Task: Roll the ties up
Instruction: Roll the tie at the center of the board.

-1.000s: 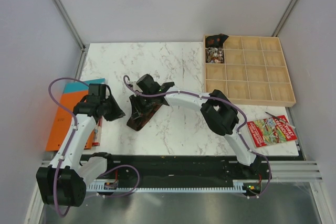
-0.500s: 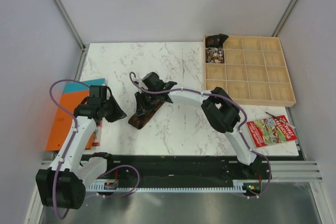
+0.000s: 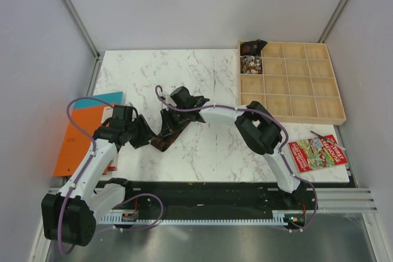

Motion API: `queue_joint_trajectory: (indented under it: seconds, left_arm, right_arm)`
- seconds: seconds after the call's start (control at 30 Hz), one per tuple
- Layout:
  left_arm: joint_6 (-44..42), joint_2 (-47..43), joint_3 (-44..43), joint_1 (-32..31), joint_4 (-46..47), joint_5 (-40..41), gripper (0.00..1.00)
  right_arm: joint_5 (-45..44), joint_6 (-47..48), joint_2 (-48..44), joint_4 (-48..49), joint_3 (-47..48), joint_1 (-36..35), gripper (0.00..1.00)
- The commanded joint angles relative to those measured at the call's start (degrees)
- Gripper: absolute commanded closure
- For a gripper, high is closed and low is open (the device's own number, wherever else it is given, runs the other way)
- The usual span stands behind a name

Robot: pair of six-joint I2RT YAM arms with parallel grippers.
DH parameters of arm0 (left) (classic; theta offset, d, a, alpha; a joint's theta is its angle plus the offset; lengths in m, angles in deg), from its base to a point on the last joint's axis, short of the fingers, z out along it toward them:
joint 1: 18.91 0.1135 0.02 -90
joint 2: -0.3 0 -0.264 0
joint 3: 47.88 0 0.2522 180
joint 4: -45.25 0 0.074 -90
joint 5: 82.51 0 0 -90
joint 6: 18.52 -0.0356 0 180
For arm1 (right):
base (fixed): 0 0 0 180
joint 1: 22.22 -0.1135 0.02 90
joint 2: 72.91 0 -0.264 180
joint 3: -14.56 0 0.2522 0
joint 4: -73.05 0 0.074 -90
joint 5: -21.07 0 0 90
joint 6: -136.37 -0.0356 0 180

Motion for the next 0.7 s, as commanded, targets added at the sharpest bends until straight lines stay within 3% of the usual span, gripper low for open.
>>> queue_joint_trajectory:
  seconds: [0.0,0.67]
  left_arm:
    - [3.68,0.72,2.48,-0.54,4.89,0.76,0.47]
    - [13.08,3.1,14.87,-0.98,23.44,0.05,0.4]
  right_arm:
    - [-0.81,0.57,-1.17,-0.56,-2.76,0.84,0.78]
    - [1.04,-0.84,-1.26,4.28,-8.56,2.43,0.8]
